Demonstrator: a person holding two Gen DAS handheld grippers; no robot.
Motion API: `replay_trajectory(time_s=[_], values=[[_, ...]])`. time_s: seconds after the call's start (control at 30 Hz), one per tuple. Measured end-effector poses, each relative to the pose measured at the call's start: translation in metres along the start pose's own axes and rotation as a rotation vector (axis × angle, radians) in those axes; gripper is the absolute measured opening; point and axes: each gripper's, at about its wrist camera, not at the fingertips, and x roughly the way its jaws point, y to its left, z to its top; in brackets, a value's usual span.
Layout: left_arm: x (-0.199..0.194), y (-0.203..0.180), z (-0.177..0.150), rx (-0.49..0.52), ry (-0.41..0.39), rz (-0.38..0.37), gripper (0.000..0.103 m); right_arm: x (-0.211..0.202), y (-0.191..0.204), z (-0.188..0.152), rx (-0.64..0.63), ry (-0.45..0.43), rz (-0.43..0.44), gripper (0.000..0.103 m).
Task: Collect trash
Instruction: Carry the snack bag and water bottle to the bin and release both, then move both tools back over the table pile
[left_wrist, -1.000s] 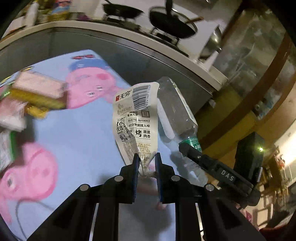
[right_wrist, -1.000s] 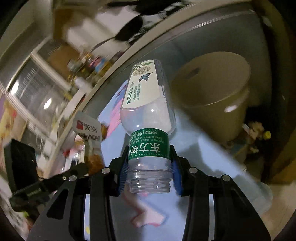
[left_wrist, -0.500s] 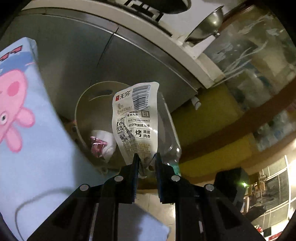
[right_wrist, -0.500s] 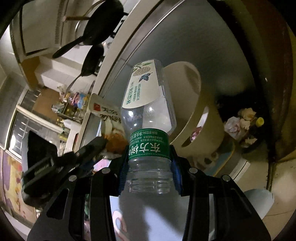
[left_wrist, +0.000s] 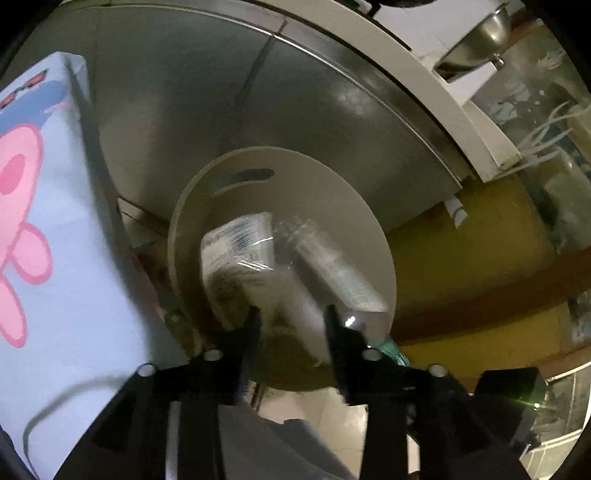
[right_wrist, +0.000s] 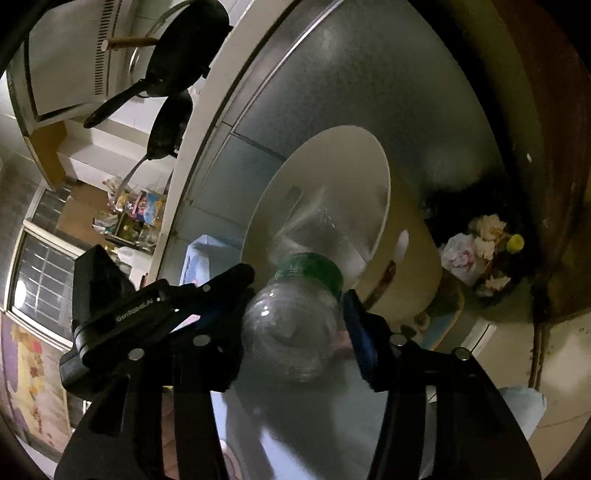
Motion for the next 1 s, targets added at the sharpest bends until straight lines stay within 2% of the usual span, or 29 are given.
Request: replay_trajectory(time_s=[0.13,0.23,0.37,0.53,0.67,0.8,0.87,0.97,1.0], values=[[-0.019,0.002,-0.005,0.008,-0.038,0.011,0.047,-0.009,0.007,-0.002,-0.021,-0.030,-0.001,0.051],[-0.048,0.002,-0.018,0.035,-0.103,0.013,0.047,-0.018,0.016,-0.006,-0.036,-0.046,0.010,0.051],[-0.088,0.006,-0.048,0.073,-0.190,0.048,0.047,-0.030,0.039,-0.017,-0.094,-0.067,0.034,0.051],[-0.148,0.017,-0.100,0.121,-0.319,0.120,0.047,-0.034,0.080,-0.042,-0.202,-0.058,0.075,0.051],[-0.205,0.043,-0.145,0.114,-0.410,0.146,0.047,-0.022,0.116,-0.074,-0.285,0.019,0.118,0.051],[-0.268,0.083,-0.199,0.051,-0.496,0.181,0.050,-0.006,0.154,-0.114,-0.379,0.110,0.160,0.051],[-0.293,0.101,-0.221,0.022,-0.534,0.235,0.054,0.004,0.178,-0.139,-0.447,0.170,0.182,0.051],[-0.333,0.139,-0.258,-0.055,-0.609,0.383,0.069,0.018,0.211,-0.177,-0.563,0.248,0.205,0.051],[-0.344,0.154,-0.267,-0.089,-0.633,0.426,0.069,0.024,0.225,-0.194,-0.613,0.275,0.211,0.051]])
